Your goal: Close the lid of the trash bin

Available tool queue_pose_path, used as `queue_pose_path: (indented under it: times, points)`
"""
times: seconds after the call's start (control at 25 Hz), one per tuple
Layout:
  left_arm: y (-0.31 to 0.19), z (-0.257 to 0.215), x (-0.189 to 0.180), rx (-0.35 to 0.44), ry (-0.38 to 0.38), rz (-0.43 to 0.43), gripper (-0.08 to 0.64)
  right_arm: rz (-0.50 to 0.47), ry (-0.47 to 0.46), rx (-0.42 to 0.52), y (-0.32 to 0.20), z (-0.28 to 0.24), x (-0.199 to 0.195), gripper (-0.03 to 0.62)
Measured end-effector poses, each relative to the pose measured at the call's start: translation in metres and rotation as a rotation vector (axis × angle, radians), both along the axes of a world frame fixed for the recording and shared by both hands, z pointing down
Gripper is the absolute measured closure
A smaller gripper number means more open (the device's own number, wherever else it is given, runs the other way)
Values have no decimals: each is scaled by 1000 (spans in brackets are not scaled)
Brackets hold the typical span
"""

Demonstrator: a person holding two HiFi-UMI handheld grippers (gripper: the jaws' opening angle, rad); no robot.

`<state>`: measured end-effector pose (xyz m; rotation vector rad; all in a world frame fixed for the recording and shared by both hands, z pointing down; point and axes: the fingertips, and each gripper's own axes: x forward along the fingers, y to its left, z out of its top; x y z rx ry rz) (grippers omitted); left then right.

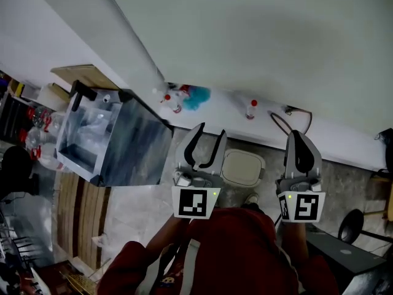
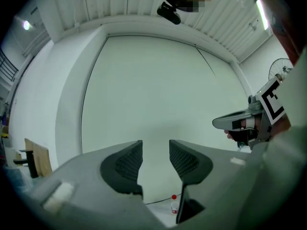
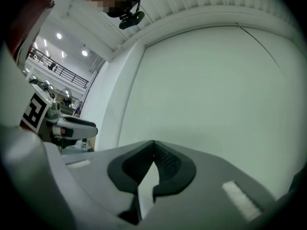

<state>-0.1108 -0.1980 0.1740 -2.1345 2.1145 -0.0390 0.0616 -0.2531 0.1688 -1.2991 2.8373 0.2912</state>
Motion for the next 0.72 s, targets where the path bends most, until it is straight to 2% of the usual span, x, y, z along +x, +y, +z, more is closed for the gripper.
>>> queue_pose_path:
  times: [0.08,0.24,0.48,0.72]
  points:
    - [5,-10,-4,19,-14,-20,392,-8,-9,15,2,-6,-4,592]
    - [9,-20,-14,41,-43,-68,466,-27,-5,25,6,-10,-11,592]
    - [16,-20,-25,56,-18,-103,553,-43,4,37,9,-16,-20,592]
    - [19,-19,-26,51,-23,-106,555,-51,15,43,12,-19,-21,592]
